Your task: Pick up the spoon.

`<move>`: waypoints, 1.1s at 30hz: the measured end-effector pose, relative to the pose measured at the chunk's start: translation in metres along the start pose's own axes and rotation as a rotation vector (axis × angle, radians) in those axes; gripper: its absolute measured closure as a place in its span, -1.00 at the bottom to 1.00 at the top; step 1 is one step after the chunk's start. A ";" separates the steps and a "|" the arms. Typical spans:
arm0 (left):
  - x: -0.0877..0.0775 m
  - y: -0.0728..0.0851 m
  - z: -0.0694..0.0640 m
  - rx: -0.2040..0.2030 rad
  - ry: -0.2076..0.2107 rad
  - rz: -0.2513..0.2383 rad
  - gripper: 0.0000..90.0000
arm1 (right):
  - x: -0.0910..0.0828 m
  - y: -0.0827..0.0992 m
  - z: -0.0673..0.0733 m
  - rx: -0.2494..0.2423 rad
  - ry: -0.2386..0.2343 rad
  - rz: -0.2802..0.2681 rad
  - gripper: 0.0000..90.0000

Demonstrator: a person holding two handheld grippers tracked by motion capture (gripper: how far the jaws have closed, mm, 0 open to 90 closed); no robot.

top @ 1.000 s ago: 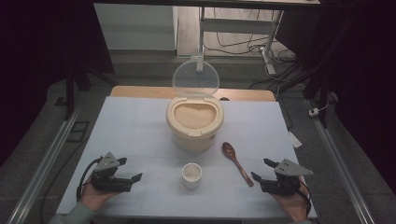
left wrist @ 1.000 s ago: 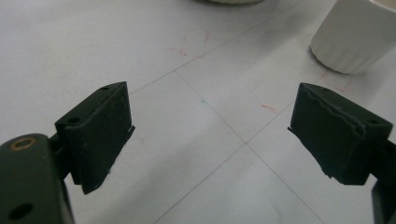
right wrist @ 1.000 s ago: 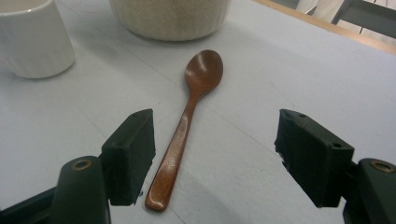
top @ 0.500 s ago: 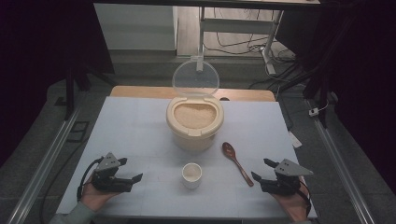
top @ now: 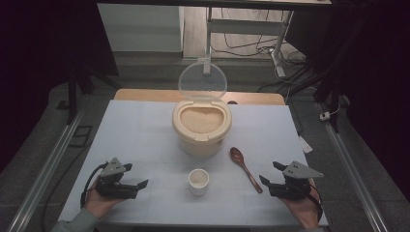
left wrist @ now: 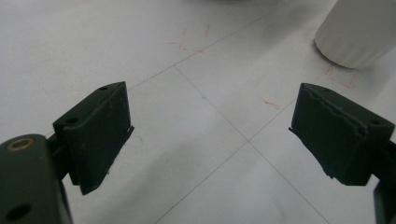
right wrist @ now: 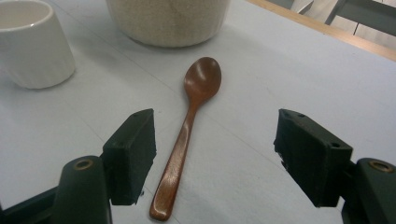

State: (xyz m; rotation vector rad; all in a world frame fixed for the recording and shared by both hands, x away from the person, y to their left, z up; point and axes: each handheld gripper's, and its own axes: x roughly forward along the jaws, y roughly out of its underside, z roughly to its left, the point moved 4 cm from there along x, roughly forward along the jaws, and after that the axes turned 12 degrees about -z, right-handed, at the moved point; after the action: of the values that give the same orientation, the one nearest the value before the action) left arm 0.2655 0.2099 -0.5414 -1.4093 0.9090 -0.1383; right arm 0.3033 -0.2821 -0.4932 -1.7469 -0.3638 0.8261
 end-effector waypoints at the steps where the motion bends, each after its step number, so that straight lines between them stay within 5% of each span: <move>1: 0.000 0.000 0.000 0.000 0.003 0.000 -0.74 | 0.000 -0.005 0.000 0.008 0.000 0.019 -0.35; 20: 0.002 -0.001 -0.001 0.010 0.020 0.001 -0.74 | 0.030 -0.051 0.012 0.068 -0.008 0.282 -0.28; 33: 0.002 -0.001 -0.001 0.011 0.016 0.003 -0.74 | 0.056 -0.050 0.016 0.105 -0.001 0.415 -0.26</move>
State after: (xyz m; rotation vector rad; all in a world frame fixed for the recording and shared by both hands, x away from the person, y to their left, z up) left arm 0.2667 0.2076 -0.5418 -1.3979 0.9228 -0.1524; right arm 0.3397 -0.2190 -0.4684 -1.7472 0.0475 1.1183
